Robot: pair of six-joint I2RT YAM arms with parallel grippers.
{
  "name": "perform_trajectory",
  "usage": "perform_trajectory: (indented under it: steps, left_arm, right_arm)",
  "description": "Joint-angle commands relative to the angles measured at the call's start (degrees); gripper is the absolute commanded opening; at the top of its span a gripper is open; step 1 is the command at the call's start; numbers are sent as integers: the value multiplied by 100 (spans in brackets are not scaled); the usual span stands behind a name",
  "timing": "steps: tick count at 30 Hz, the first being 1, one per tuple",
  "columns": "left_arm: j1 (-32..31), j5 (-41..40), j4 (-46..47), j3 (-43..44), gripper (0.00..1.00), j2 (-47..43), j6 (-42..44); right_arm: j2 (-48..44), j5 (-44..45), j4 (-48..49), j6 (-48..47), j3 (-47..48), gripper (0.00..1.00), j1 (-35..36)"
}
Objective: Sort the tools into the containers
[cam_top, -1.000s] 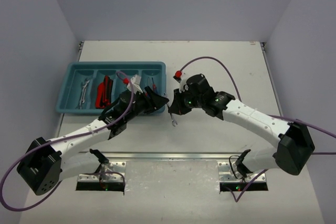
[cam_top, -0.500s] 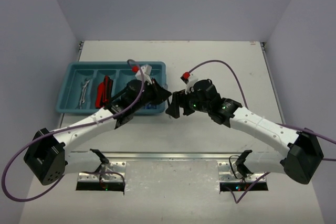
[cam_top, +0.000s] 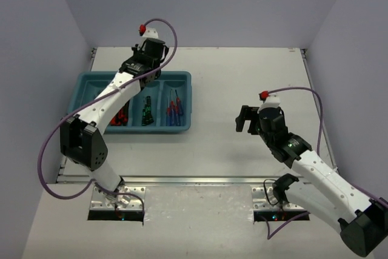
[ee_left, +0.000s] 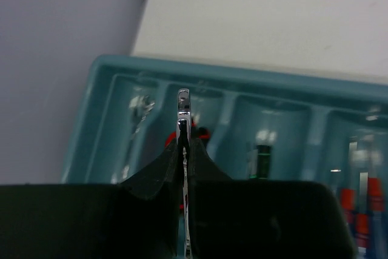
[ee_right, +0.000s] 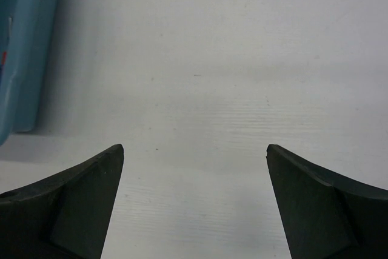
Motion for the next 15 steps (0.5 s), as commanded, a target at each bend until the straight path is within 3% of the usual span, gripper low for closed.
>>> perform_trajectory:
  steps: [1, 5, 9, 15]
  left_arm:
    - [862, -1035, 1413, -810, 0, -241, 1711]
    - [1486, -1596, 2870, -1500, 0, 19, 2254]
    - [1785, -2138, 4681, -2161, 0, 555, 3657]
    - [2246, -1964, 4912, -2209, 0, 1023, 3647]
  right_arm:
    - [-280, 400, 58, -82, -121, 99, -97]
    - [-501, 216, 70, -99, -181, 99, -110]
    - [-577, 4, 133, -88, -208, 99, -110]
    - [-594, -207, 203, -35, -226, 99, -110]
